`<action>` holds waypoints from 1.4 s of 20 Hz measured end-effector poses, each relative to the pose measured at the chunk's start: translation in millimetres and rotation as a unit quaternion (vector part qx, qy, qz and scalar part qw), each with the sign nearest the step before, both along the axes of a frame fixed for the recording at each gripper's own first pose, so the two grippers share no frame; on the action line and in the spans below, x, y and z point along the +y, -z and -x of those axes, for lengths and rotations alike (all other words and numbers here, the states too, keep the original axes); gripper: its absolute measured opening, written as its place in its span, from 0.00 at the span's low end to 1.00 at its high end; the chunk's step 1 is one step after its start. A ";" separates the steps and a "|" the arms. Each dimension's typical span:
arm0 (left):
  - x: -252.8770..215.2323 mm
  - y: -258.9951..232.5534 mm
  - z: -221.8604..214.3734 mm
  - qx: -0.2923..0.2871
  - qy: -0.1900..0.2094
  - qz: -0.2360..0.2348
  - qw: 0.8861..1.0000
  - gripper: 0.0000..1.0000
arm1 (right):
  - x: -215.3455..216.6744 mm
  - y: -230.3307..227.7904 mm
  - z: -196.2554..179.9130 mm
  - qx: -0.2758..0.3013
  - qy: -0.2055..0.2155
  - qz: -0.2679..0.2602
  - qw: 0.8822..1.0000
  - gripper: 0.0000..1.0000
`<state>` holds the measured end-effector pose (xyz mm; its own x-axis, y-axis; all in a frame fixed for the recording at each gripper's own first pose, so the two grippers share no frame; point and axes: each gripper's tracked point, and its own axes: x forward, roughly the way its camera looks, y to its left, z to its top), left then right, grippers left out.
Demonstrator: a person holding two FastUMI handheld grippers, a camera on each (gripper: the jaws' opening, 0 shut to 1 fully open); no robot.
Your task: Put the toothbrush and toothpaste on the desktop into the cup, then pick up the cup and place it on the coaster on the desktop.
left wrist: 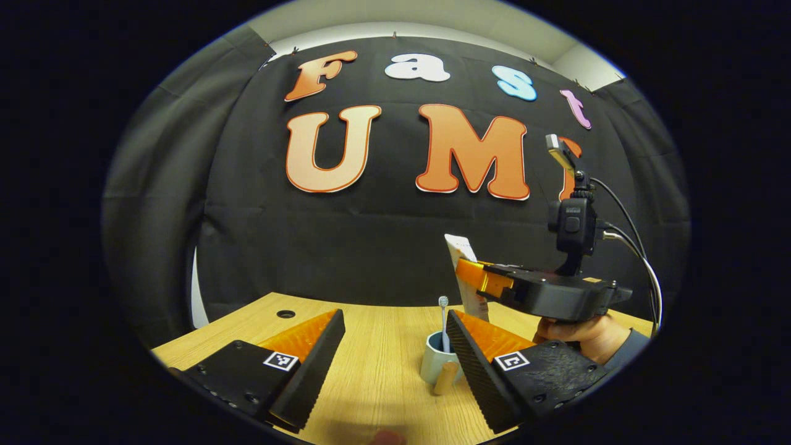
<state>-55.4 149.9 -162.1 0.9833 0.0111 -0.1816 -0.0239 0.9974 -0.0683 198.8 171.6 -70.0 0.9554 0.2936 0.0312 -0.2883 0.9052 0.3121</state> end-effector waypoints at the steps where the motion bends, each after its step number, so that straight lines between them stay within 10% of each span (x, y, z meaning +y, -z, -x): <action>1: 1.2 -0.4 -0.6 -0.001 0.000 -0.003 1.000 0.99 | 3.8 4.7 -0.8 0.002 -0.003 0.000 1.000 0.05; 28: -31.6 60.7 -2.9 0.096 0.028 0.000 0.995 0.99 | -25.5 44.6 26.6 0.066 -0.007 0.015 0.998 0.28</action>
<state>-52.5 118.3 -222.8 0.9298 -0.0428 -0.3656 0.0189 0.9975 -0.0686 172.2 146.0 -114.6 0.9467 0.3053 -0.1031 -0.2587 0.9108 0.3217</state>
